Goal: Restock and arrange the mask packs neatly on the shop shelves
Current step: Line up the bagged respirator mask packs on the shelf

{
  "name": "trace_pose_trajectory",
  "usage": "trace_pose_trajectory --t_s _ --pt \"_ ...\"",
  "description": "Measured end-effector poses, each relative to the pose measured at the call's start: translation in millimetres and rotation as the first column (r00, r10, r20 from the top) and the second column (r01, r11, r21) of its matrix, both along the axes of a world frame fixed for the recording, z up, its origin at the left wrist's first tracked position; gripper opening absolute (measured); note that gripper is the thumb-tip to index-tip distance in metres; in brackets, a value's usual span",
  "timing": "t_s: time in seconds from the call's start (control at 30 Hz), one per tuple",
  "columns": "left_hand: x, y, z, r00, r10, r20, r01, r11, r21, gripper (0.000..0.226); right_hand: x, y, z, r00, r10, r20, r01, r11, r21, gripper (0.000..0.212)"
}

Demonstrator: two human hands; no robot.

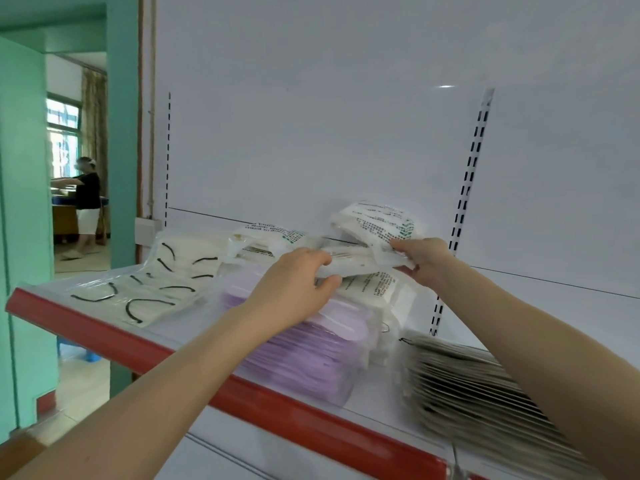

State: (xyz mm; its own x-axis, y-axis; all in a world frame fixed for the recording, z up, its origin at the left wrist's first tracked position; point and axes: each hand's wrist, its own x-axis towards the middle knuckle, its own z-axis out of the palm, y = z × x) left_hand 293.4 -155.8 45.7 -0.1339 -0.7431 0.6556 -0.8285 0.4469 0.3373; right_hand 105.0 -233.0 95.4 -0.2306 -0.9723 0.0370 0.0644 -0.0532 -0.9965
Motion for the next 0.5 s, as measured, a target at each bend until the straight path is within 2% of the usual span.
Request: trace_pose_trajectory --t_s 0.17,0.23,0.27,0.37,0.43,0.5 --pt "-13 -10 14 0.96 -0.033 -0.278 0.062 0.993 0.096 0.044 -23 18 13 0.991 -0.037 0.126 0.046 0.997 -0.069 0.017" --pt "-18 -17 16 0.911 -0.024 -0.412 0.099 0.982 0.161 0.051 -33 25 16 0.987 -0.04 0.156 0.057 0.993 -0.107 0.017" --pt "-20 -19 18 0.85 -0.035 -0.526 0.162 0.967 0.197 0.055 -38 29 18 0.985 -0.034 0.169 0.056 0.991 -0.126 0.015" --pt "-30 -16 28 0.561 -0.019 -0.828 0.404 0.879 0.254 0.047 -50 41 19 0.981 0.031 0.193 0.001 0.987 -0.162 0.017" --pt "-34 -12 34 0.4 0.021 -0.916 0.518 0.82 0.245 0.052 -55 47 17 0.979 0.104 0.177 -0.073 0.982 -0.174 0.025" --pt "-37 -12 36 0.296 0.044 -0.954 0.596 0.773 0.22 0.063 -57 51 14 0.977 0.171 0.124 -0.149 0.974 -0.171 0.027"
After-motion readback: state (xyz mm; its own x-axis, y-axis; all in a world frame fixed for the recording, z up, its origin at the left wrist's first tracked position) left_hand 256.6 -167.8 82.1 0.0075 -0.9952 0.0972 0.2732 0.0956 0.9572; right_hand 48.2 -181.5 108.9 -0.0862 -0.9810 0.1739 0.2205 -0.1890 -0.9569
